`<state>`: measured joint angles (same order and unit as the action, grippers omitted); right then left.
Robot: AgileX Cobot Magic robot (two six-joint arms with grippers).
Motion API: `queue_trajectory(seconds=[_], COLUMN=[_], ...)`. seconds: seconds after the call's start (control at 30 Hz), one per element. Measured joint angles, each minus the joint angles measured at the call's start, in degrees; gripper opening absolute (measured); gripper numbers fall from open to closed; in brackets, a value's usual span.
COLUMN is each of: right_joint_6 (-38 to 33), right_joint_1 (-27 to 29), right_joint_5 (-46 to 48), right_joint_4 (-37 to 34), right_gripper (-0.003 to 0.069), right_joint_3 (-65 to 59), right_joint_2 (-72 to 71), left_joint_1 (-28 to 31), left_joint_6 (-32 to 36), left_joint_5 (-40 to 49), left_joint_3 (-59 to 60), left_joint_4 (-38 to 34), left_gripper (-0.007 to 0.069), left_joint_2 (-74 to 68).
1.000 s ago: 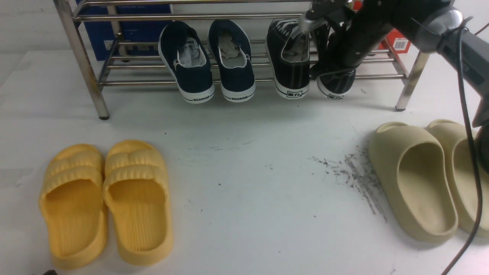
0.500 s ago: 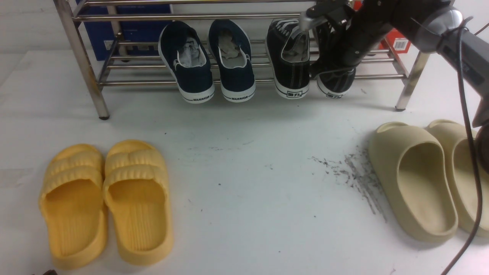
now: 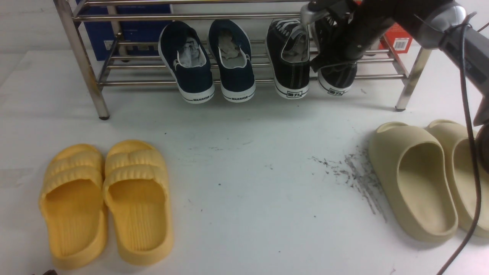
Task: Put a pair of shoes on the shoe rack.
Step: Use the right arm to put a shoe into the shoe rack
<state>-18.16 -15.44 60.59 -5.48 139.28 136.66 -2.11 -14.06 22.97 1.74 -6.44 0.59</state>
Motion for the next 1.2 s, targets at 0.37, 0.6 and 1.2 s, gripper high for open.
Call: queue_trajectory(seconds=[0.37,0.6,1.2], right_joint_6=[1.1,4.9,14.3], right_joint_1=[0.0,0.0,0.0], right_joint_5=[4.0,10.9,8.6], right_joint_4=[-0.4,-1.5,-3.7], right_gripper=[0.0265,0.0268,0.0060], right_joint_3=[4.9,7.2,-36.1], right_joint_2=[-0.1,-1.3,-28.0], left_joint_1=[0.0,0.0,0.0], left_joint_6=[0.0,0.0,0.0], left_joint_5=[0.0,0.0,0.0], left_joint_3=[0.0,0.0,0.0], left_joint_4=[0.0,0.0,0.0], left_gripper=[0.0239,0.0239,0.0239], left_joint_2=[0.0,0.0,0.0])
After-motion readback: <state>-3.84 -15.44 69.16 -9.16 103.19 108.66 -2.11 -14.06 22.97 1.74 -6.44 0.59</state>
